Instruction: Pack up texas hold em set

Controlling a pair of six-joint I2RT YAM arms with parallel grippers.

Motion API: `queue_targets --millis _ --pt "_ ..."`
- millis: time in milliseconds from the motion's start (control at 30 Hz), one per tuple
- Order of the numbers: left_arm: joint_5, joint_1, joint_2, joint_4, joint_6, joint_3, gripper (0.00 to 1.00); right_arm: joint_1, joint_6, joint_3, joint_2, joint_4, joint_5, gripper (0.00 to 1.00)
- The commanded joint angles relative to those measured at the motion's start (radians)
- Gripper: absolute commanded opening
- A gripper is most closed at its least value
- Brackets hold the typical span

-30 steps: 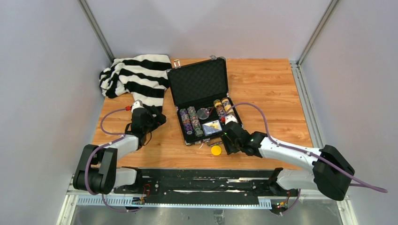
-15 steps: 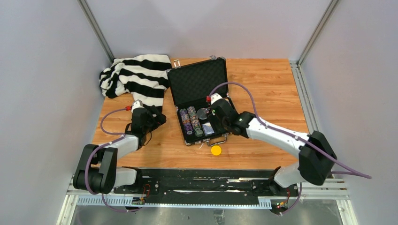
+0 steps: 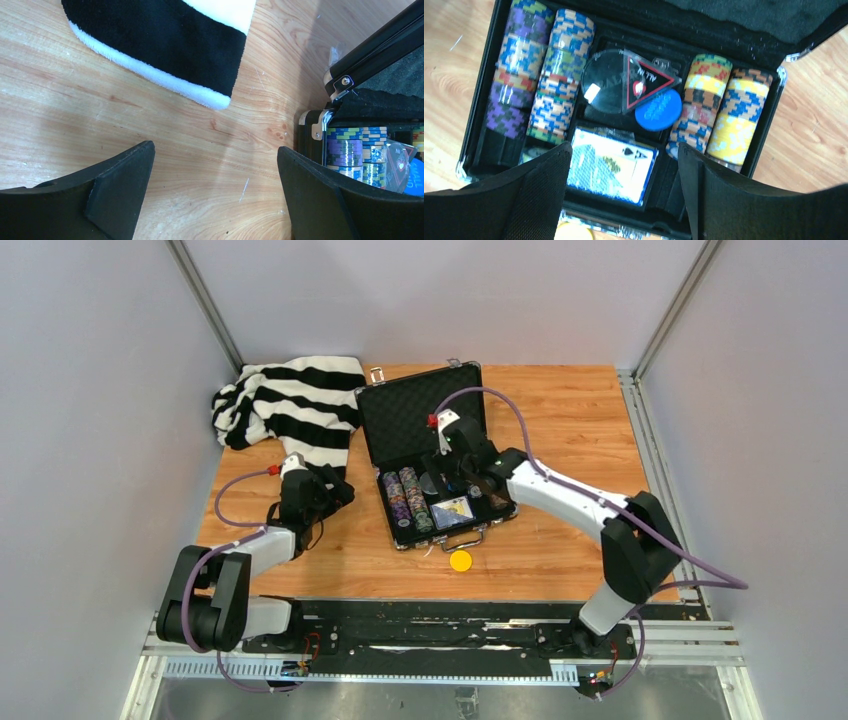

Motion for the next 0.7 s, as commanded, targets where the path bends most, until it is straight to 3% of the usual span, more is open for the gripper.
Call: queue_targets --millis 0,400,667 --pt "0.004 0.0 0.018 -0.014 0.015 0.011 0.98 0.004 0.006 -0.131 -0.125 0.043 -0.053 0.76" --pt "0.031 -0.001 0.01 -0.005 0.001 0.006 0.98 0.18 0.22 -0.583 -0.492 0.091 -0.002 0.76" --pt "0.031 -0.002 0.012 0.002 0.006 0.006 0.98 0.31 0.263 -0.583 -0.356 0.105 0.089 0.77"
